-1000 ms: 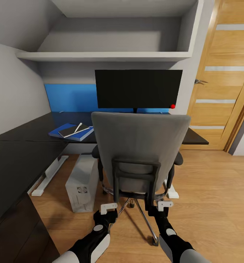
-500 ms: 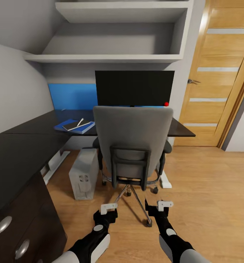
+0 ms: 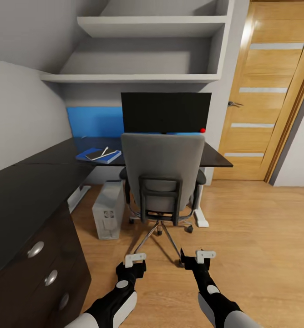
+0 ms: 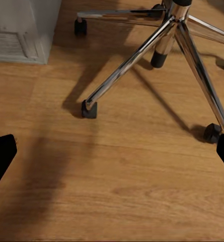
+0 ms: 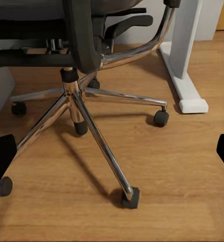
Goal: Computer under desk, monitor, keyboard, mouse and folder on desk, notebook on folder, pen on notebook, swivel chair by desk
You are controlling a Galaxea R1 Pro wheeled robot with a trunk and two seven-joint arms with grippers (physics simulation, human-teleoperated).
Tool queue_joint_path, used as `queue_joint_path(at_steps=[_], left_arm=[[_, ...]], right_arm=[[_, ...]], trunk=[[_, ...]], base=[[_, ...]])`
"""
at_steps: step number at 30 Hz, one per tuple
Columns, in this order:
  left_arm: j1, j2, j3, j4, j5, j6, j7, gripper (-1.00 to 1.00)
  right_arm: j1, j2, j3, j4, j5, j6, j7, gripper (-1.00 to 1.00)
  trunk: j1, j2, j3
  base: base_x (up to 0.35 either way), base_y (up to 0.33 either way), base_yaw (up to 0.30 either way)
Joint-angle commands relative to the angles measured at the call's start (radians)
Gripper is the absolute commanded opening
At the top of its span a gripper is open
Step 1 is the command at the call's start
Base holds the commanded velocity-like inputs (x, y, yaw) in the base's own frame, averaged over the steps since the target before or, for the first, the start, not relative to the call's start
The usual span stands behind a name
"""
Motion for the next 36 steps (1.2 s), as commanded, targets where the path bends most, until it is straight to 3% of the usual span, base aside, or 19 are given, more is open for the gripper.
queue_joint_path(at_steps=[1, 8, 14, 36], left_arm=[[-0.001, 0.001, -0.008, 0.000, 0.011, -0.006, 0.007, 1.00], [-0.001, 0.001, -0.008, 0.000, 0.014, -0.005, 0.009, 1.00], [-0.001, 0.001, -0.006, -0.001, 0.017, -0.005, 0.010, 1.00], [-0.001, 0.001, -0.004, 0.000, 0.019, 0.001, 0.010, 1.00]], right_arm=[[-0.001, 0.001, -0.004, 0.001, 0.005, -0.003, -0.003, 1.00], [-0.001, 0.001, -0.003, 0.013, 0.014, -0.003, -0.003, 1.00], [-0.001, 0.001, -0.001, 0.042, 0.062, -0.003, -0.005, 1.00], [-0.001, -0.001, -0.005, 0.045, 0.065, 0.004, -0.010, 1.00]], trunk=[[-0.005, 0.007, 0.002], [-0.031, 0.056, 0.024], [-0.054, 0.098, 0.043], [-0.139, 0.252, 0.112]], base=[[-0.166, 0.000, 0.000], [-0.048, 0.000, 0.000], [-0.002, 0.000, 0.000], [0.000, 0.000, 0.000]])
